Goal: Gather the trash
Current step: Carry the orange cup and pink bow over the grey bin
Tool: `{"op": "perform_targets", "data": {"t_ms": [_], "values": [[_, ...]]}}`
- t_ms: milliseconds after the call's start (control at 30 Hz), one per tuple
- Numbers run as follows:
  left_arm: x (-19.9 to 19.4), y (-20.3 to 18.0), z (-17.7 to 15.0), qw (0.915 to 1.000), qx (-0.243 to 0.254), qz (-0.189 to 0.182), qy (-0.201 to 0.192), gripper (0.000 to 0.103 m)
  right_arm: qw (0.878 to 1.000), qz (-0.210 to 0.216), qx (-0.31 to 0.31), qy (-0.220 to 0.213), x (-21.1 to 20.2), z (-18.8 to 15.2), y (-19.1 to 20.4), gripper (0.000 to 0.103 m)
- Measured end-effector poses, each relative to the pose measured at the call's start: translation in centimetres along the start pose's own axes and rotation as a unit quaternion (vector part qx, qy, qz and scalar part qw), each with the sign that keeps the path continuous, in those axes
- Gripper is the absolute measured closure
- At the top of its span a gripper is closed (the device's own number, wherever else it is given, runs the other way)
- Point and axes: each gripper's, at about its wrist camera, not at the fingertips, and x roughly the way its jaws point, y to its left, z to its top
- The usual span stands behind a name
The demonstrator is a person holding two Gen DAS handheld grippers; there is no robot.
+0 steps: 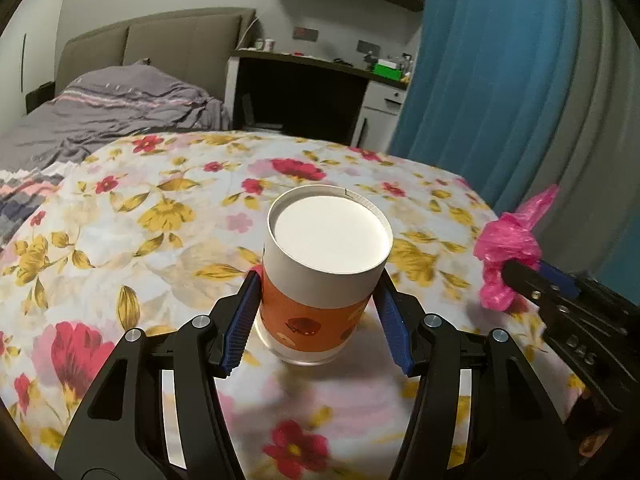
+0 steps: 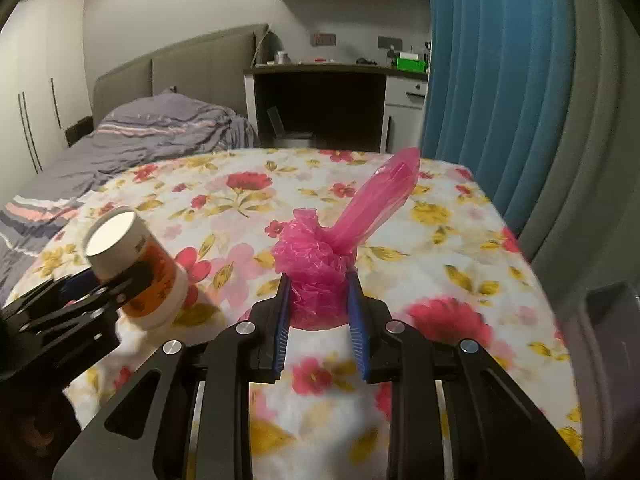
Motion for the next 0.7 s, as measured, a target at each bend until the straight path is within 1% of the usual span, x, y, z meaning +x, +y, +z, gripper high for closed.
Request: {"op": "perform_targets", "data": {"t_ms": [233,433,700], "values": [[-3.7,-4.6,-0.8,0.9990,0.033,-0.023,-0.019,0.047,1.000,0.000,-0.001,-0.027,-6.1,-1.8,-2.6,0.076],[-6.0,-8.5,-2.1,0.9974,0.055,-0.040,-0.023,0.047,0.999,-0.002,0.003,-0.046,-10.7,-4.2,-5.7,0.076],[-7.7,-15.1,-4.0,0.9924,0.097,-0.072,-0.025,0.047,0.998,-0.025,0.033,-0.052,-13.7,-6.8,-10.6,0.076]]}}
